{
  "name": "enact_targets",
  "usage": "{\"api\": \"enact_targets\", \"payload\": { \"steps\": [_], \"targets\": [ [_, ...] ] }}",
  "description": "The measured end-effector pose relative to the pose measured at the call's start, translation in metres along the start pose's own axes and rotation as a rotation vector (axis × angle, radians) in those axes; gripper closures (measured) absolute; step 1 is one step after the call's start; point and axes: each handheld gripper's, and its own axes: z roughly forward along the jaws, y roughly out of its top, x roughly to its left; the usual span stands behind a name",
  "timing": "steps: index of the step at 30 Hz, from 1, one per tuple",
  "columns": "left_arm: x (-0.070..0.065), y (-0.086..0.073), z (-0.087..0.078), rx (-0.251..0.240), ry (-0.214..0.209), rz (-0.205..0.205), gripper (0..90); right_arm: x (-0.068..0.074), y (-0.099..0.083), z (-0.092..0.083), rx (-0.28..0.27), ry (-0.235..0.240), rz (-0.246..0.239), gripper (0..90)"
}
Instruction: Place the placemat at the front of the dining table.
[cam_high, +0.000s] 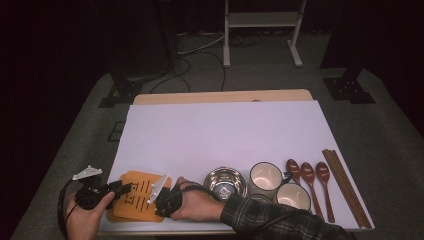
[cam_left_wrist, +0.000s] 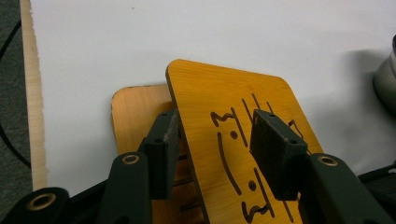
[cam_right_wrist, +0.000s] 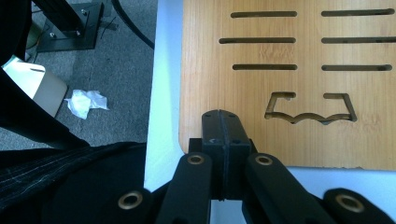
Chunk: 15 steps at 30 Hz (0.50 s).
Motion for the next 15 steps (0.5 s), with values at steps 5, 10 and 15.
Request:
{"api": "enact_targets", "payload": {
  "steps": [5,10,15],
  "targets": [
    [0.001,-0.001,0.005,0.020,0.000,-0.001,50.7,0.000,0.000,0.000,0.000,-0.001,-0.002,89.7],
    [0.003,-0.002,0.009,0.034,-0.006,-0.005,50.7,0.000,0.000,0.000,0.001,-0.002,-0.003,89.7],
    [0.002,-0.002,0.013,0.046,-0.007,0.001,50.3,0.000,0.000,0.000,0.001,-0.003,-0.003,89.7]
  ]
}}
